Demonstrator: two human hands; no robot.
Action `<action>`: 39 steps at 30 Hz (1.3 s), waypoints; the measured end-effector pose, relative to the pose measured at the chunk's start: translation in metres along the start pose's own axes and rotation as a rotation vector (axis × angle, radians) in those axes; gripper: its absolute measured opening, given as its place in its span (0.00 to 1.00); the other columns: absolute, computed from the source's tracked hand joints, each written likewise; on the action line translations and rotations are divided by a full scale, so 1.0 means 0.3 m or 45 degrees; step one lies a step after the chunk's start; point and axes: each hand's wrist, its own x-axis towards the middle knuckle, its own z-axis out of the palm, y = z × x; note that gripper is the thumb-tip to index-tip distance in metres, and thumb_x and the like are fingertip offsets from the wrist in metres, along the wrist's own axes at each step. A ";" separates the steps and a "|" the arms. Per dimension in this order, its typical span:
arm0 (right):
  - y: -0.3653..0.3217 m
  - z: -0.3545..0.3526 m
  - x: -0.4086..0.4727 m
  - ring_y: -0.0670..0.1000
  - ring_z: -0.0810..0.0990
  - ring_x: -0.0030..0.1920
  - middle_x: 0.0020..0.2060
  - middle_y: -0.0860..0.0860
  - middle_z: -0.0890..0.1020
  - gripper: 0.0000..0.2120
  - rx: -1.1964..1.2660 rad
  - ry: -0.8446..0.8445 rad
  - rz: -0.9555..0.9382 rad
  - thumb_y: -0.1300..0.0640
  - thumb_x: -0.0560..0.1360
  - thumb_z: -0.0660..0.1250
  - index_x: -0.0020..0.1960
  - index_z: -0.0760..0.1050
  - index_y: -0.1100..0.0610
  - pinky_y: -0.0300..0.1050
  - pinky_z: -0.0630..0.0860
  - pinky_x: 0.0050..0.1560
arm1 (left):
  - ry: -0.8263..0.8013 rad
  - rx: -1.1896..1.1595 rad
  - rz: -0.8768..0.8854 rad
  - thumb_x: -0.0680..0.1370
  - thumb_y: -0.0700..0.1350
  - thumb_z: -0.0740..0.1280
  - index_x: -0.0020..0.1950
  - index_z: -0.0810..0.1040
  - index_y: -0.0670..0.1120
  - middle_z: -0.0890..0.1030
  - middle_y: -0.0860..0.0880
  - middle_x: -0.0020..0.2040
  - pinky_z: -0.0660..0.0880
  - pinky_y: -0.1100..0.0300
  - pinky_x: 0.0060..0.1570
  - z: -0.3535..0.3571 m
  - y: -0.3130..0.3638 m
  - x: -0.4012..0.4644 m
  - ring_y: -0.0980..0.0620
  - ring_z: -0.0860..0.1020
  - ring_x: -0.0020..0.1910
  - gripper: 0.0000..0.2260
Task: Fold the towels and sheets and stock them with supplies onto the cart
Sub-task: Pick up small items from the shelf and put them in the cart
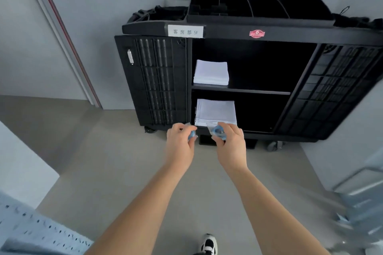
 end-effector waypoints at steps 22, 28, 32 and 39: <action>0.084 -0.003 1.395 0.44 0.67 0.57 0.56 0.46 0.74 0.19 0.091 0.171 -0.152 0.61 0.77 0.67 0.67 0.73 0.55 0.20 0.62 0.46 | 0.147 0.014 0.165 0.79 0.40 0.66 0.67 0.75 0.45 0.74 0.50 0.62 0.63 0.67 0.52 0.286 0.093 1.330 0.50 0.69 0.59 0.16; 0.078 0.049 1.705 0.47 0.70 0.60 0.57 0.46 0.75 0.19 0.088 0.246 -0.197 0.60 0.77 0.68 0.66 0.73 0.54 0.32 0.64 0.53 | 0.183 -0.006 0.252 0.79 0.40 0.66 0.66 0.75 0.44 0.74 0.50 0.63 0.61 0.68 0.55 0.330 0.069 1.654 0.50 0.69 0.62 0.15; 0.064 0.088 1.938 0.46 0.70 0.60 0.56 0.43 0.73 0.19 0.108 0.313 -0.225 0.61 0.76 0.68 0.66 0.73 0.53 0.32 0.64 0.53 | 0.234 -0.013 0.330 0.79 0.41 0.67 0.66 0.75 0.45 0.74 0.50 0.61 0.62 0.70 0.54 0.356 0.053 1.909 0.52 0.70 0.60 0.16; 0.019 0.082 2.338 0.42 0.69 0.56 0.58 0.46 0.75 0.19 0.076 0.415 -0.251 0.60 0.76 0.69 0.66 0.73 0.52 0.34 0.65 0.55 | 0.261 -0.018 0.390 0.79 0.43 0.66 0.67 0.75 0.47 0.73 0.52 0.62 0.63 0.74 0.52 0.369 0.025 2.335 0.56 0.69 0.60 0.16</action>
